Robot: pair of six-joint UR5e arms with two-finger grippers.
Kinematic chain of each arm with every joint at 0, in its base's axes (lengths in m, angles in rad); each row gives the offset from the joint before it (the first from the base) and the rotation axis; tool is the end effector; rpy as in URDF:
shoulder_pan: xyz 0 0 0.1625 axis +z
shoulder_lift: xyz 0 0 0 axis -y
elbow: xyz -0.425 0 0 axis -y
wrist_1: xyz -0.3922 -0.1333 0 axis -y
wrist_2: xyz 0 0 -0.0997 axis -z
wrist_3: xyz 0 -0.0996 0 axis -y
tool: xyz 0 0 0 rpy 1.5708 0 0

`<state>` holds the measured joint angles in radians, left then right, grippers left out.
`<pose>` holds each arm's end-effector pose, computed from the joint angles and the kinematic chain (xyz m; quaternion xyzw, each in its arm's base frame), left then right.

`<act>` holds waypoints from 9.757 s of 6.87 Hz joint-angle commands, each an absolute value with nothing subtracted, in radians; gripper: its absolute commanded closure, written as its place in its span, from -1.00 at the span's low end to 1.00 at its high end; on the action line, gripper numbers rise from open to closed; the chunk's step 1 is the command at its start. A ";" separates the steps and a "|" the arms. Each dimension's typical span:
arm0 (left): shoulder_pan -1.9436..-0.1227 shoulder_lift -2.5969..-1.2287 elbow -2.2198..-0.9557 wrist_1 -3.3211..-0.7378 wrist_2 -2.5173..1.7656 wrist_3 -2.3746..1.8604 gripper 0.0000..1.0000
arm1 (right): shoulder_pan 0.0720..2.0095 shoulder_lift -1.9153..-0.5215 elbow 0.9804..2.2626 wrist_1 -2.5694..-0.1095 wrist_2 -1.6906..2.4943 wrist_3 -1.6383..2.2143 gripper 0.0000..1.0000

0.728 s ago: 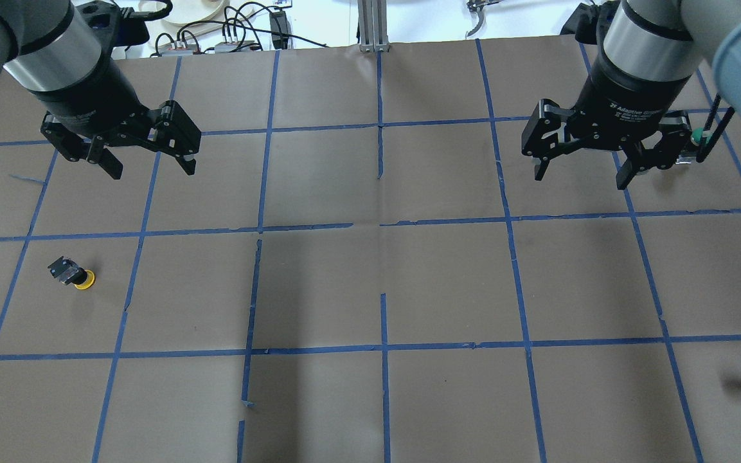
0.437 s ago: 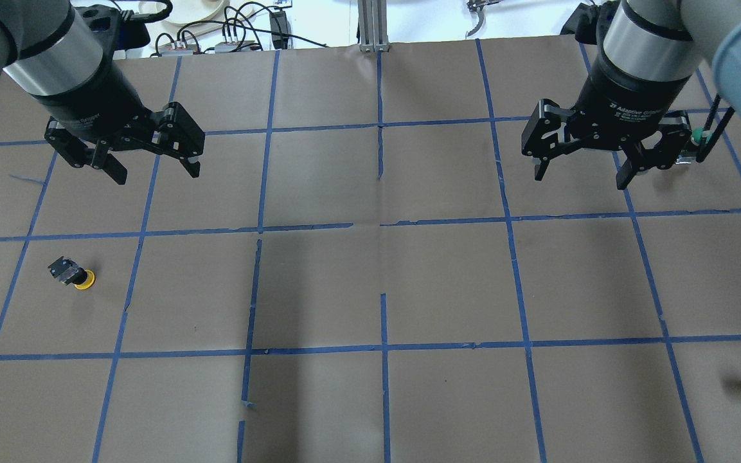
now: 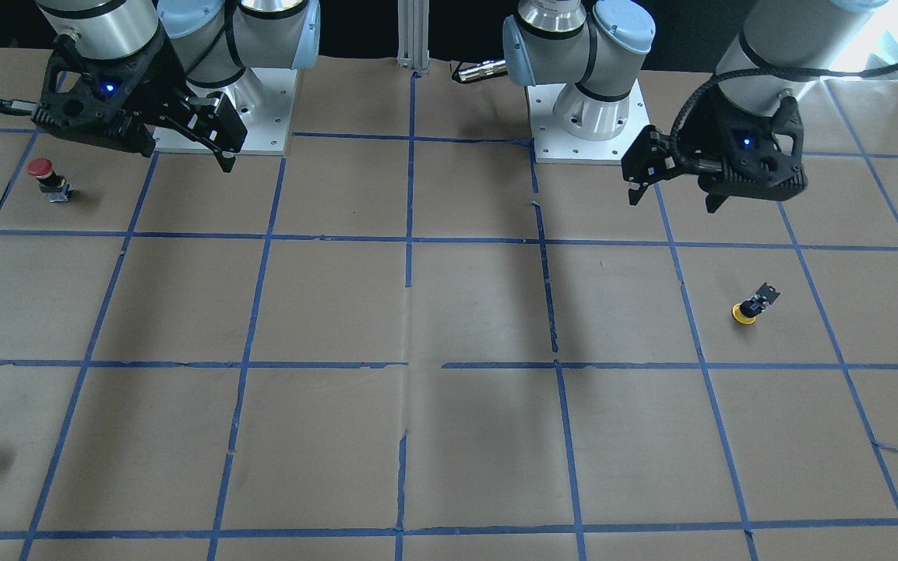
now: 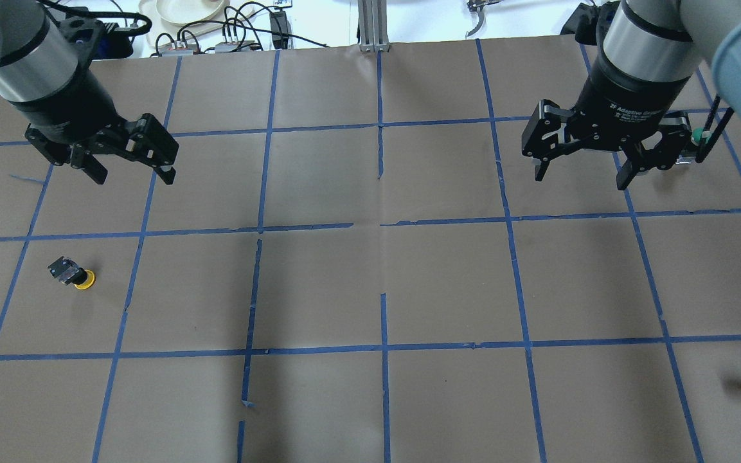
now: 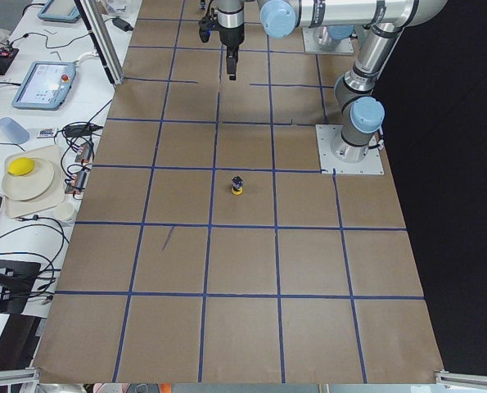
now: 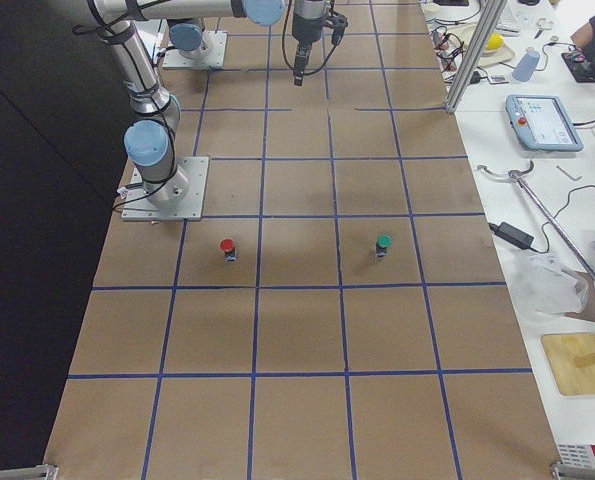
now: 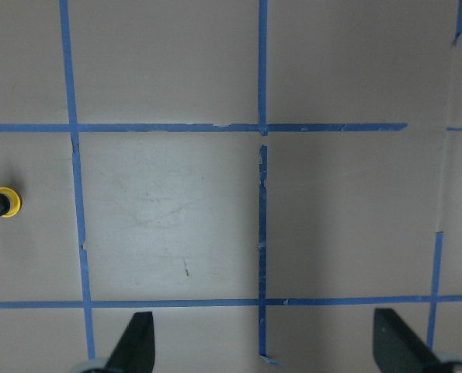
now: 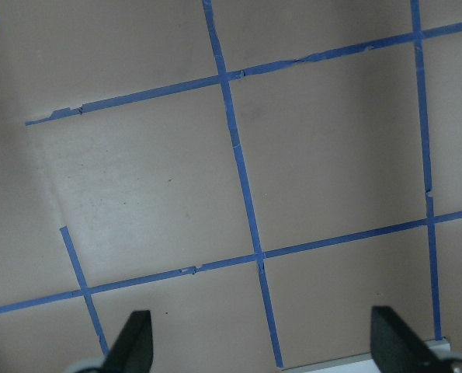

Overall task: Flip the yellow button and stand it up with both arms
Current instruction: 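Move the left gripper down toward the yellow button lying on the table, then lower the left gripper and close it on the yellow button's body, then lift the yellow button and carry it toward the table center with the left gripper, then hold the button with the left gripper while the right gripper reaches toward its yellow cap, then close the right gripper on the yellow cap and open the left gripper, then carry the button with the right gripper toward the green button while the left gripper withdraws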

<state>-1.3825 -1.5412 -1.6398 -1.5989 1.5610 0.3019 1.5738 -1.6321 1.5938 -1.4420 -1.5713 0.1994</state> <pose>-0.0435 -0.4889 0.4658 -0.0566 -0.9978 -0.0316 0.0129 0.1346 -0.4558 0.4935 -0.0979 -0.9942 -0.0450 0.0048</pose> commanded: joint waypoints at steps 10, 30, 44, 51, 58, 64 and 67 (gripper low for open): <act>-0.899 -1.790 -2.034 -0.902 1.598 1.417 -0.94 | 1.575 -1.634 1.595 -1.437 -1.571 0.198 -1.00; -1.479 -1.473 -2.031 -1.416 0.059 0.233 0.63 | 1.575 -1.640 1.597 -1.433 -1.577 0.195 -1.00; -1.489 -1.473 -2.043 -1.410 0.012 0.236 0.63 | 1.410 -1.621 1.566 -1.456 -0.807 0.685 -1.00; -1.489 -1.466 -2.042 -1.408 0.014 0.233 0.63 | 1.520 -1.627 1.626 -1.453 -0.612 0.908 -1.00; -1.489 -1.468 -2.042 -1.408 0.015 0.236 0.63 | 1.517 -1.629 1.628 -1.443 -0.617 0.934 0.53; -1.486 -1.457 -2.025 -1.405 0.157 0.178 -0.73 | 1.375 -1.614 1.618 -1.509 -0.769 0.779 0.65; -1.464 -1.483 -1.993 -1.396 0.487 0.146 -0.73 | 1.316 -1.612 1.627 -1.506 -1.264 0.240 0.66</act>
